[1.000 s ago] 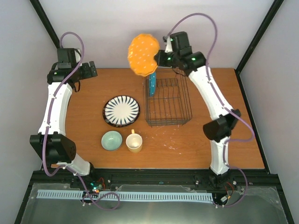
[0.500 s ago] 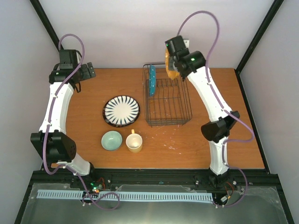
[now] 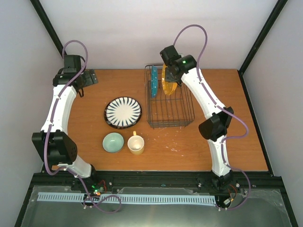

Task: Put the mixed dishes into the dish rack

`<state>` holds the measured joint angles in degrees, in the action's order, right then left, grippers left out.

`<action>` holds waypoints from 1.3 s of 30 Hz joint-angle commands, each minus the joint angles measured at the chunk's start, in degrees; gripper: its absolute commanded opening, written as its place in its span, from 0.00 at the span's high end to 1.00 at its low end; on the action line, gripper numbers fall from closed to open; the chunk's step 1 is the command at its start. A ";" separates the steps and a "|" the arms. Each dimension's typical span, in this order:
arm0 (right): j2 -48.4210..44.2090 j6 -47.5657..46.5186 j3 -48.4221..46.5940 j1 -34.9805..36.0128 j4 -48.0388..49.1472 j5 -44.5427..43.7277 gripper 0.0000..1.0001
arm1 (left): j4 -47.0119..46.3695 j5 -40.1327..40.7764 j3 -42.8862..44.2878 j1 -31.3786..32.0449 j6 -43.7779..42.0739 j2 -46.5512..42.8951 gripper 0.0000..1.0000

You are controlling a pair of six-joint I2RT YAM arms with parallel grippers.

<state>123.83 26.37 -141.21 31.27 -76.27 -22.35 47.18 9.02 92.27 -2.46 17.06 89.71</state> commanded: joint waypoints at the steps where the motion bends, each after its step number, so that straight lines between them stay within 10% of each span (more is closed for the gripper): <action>1: -0.99 3.12 -0.41 0.36 3.49 0.60 0.97 | -0.34 1.51 -0.46 0.09 0.91 -1.96 0.00; 39: 5.27 3.28 -2.84 0.53 2.92 -6.68 0.97 | -0.25 7.11 0.95 0.09 -2.16 1.05 0.00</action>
<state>129.56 28.77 -142.76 31.57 -75.46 -28.36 47.16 15.03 91.26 -2.46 15.92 90.61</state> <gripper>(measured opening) 0.171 0.993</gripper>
